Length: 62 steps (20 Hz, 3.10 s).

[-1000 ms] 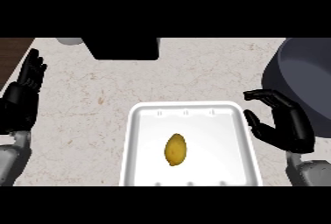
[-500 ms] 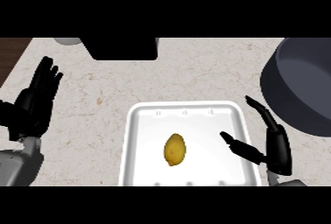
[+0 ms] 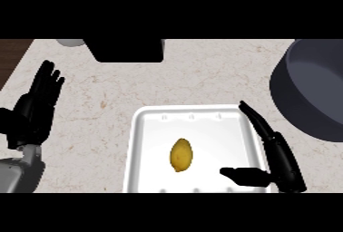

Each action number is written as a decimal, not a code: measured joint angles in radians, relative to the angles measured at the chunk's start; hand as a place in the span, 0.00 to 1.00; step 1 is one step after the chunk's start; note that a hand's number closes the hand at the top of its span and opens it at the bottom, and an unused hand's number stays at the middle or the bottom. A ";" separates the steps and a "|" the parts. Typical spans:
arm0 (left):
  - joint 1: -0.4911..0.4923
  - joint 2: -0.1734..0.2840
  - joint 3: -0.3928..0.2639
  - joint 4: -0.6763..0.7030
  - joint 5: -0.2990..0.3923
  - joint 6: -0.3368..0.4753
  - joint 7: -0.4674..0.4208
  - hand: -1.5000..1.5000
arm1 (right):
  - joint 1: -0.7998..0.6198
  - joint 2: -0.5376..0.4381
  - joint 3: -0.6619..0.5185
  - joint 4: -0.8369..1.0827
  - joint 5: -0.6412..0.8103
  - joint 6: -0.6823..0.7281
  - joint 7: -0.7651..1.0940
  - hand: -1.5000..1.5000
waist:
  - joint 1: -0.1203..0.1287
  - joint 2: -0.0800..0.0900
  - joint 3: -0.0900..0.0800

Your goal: Pick the lemon from the tray and place it in the pot

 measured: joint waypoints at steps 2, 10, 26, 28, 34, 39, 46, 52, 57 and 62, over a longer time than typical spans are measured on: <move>0.006 -0.007 -0.004 0.000 -0.002 -0.002 -0.005 0.50 | -0.029 -0.033 0.036 -0.030 0.029 0.074 0.119 0.00 | 0.002 0.000 -0.001; -0.002 -0.023 -0.007 0.010 -0.012 -0.011 -0.007 0.50 | -0.228 0.021 0.199 -0.069 0.121 0.355 0.594 0.00 | 0.012 0.002 0.000; 0.000 -0.065 0.069 -0.011 -0.067 -0.071 0.026 0.50 | -0.297 0.330 0.236 0.103 0.281 0.526 0.829 0.00 | 0.000 0.003 0.003; 0.002 -0.078 0.070 -0.013 -0.079 -0.075 0.028 0.50 | -0.299 0.342 0.219 0.136 0.305 0.538 0.825 0.00 | 0.000 0.003 0.003; 0.006 -0.116 0.096 0.010 -0.111 -0.102 0.010 0.50 | -0.259 0.381 0.205 0.186 0.378 0.532 0.778 0.00 | -0.001 0.003 0.004; -0.012 -0.123 0.123 -0.006 -0.123 -0.120 0.049 0.50 | -0.228 0.395 0.212 0.230 0.421 0.507 0.734 0.00 | -0.001 0.003 0.004; 0.001 -0.151 0.144 -0.008 -0.148 -0.149 0.035 0.50 | -0.255 0.413 0.155 0.345 0.440 0.488 0.683 0.00 | 0.000 0.004 0.004; -0.012 -0.171 0.150 0.006 -0.167 -0.152 0.030 0.50 | -0.281 0.411 0.168 0.419 0.466 0.492 0.579 1.00 | 0.000 0.003 0.003; -0.021 -0.176 0.169 0.017 -0.171 -0.168 0.034 0.50 | -0.301 0.416 0.165 0.455 0.493 0.485 0.520 1.00 | 0.000 0.000 0.003; -0.006 -0.180 0.181 0.001 -0.176 -0.188 0.040 0.50 | -0.292 0.416 0.201 0.468 0.504 0.446 0.508 1.00 | 0.000 -0.002 0.002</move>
